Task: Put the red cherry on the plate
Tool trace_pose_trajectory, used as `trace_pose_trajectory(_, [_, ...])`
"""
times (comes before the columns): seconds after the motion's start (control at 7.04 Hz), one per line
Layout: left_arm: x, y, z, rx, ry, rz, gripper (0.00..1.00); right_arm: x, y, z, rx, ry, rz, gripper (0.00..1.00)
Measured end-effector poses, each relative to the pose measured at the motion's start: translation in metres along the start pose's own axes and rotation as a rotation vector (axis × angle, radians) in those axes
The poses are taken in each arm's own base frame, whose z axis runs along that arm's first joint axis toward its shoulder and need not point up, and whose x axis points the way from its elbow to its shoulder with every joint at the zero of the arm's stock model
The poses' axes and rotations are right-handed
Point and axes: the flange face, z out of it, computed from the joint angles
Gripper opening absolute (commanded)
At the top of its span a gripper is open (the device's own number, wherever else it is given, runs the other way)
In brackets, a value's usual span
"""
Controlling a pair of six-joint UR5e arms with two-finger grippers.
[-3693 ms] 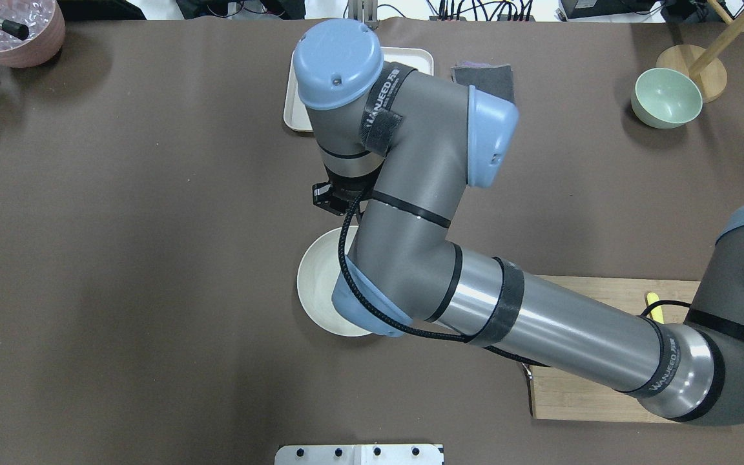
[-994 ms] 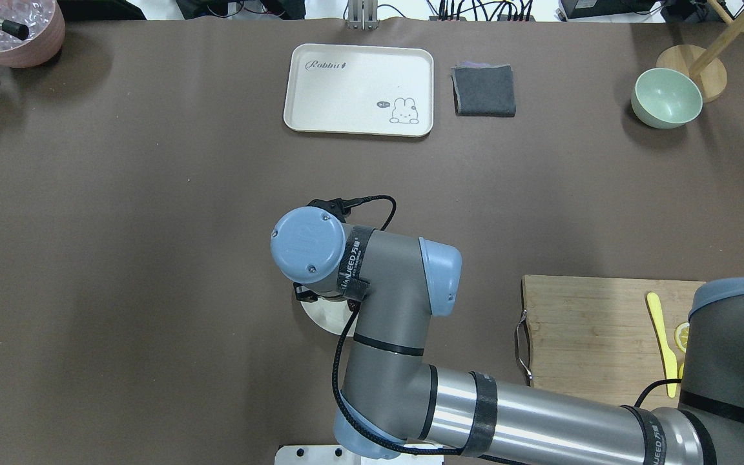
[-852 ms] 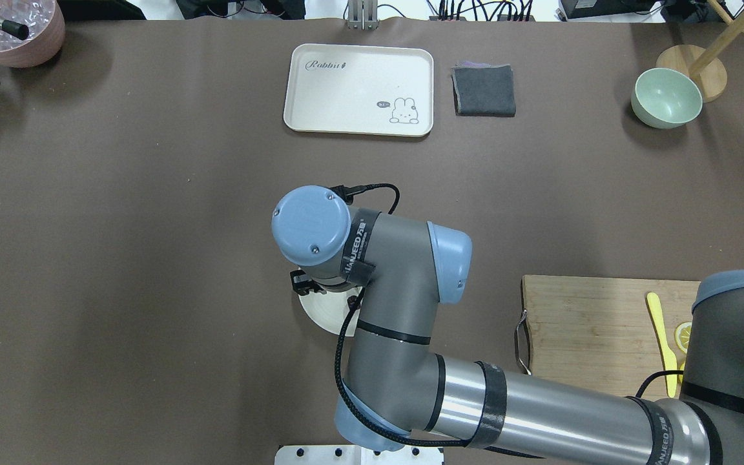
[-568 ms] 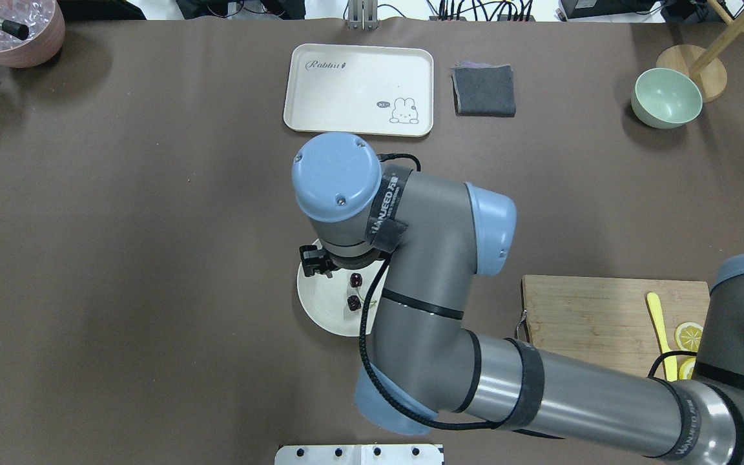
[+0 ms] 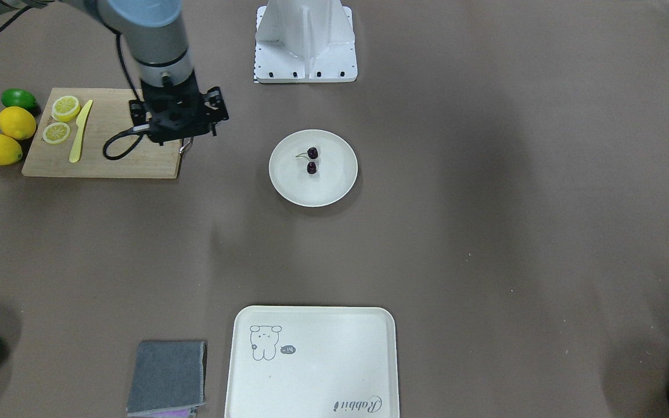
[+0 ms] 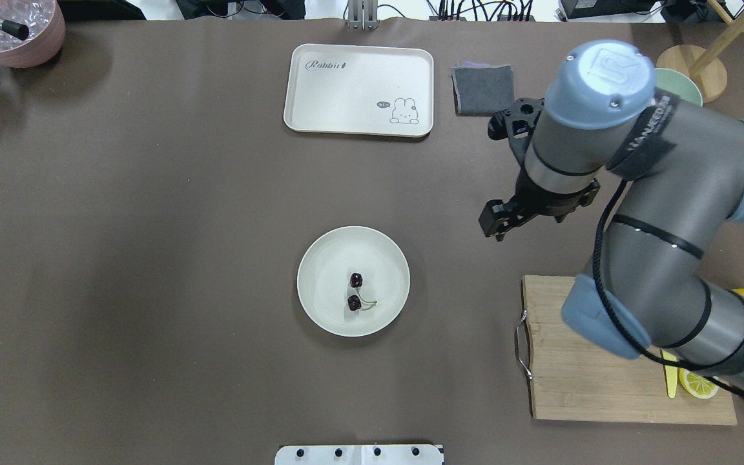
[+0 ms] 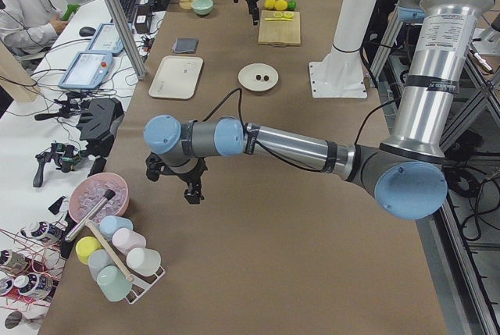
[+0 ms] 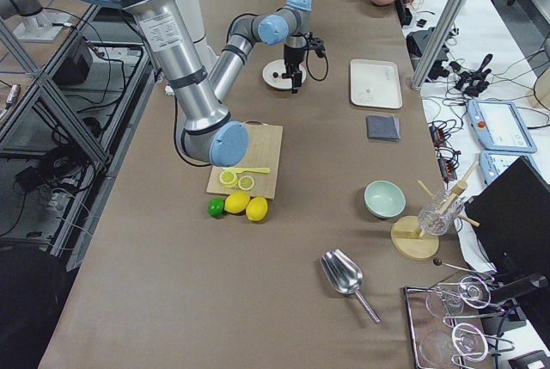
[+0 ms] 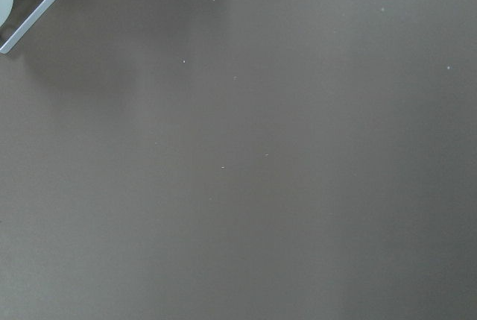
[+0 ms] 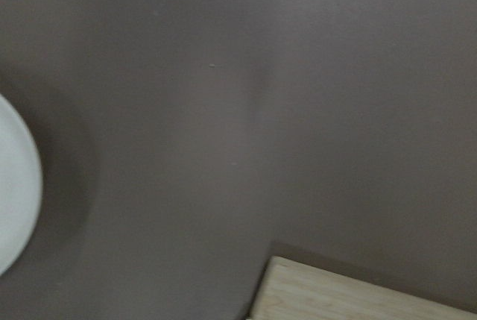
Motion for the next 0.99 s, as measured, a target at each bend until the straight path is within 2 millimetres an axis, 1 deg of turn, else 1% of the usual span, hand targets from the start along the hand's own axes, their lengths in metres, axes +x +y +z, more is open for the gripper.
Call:
trace_pose_trajectory(0.14, [-0.018,-0.025,0.012,-0.015,-0.02,0.016,0.97,0.064,-0.009,0.003,-0.031,0.006,-0.017,1.0])
trace_pose_trajectory(0.28, [-0.031,-0.041,0.019,-0.025,-0.048,0.023,0.97,0.125,-0.018,0.011,-0.062,0.021,-0.027,1.0])
trace_pose_trajectory(0.43, [-0.039,-0.049,0.024,-0.032,-0.06,0.022,0.97,0.182,-0.025,0.022,-0.09,0.035,-0.036,1.0])
trace_pose_trajectory(0.57, [-0.043,-0.052,0.025,-0.032,-0.062,0.023,0.97,0.236,-0.029,0.034,-0.11,0.027,-0.043,1.0])
trace_pose_trajectory(0.71, [-0.046,-0.052,0.023,-0.029,-0.06,0.028,0.97,0.297,-0.023,0.046,-0.114,-0.007,-0.055,1.0])
trace_pose_trajectory(0.85, [-0.052,-0.05,0.019,-0.023,-0.057,0.038,0.97,0.36,-0.005,0.055,-0.102,-0.04,-0.067,1.0])
trace_pose_trajectory(0.99, [-0.06,-0.044,0.018,-0.022,-0.056,0.049,0.97,0.409,0.02,0.057,-0.092,-0.055,-0.072,1.0])
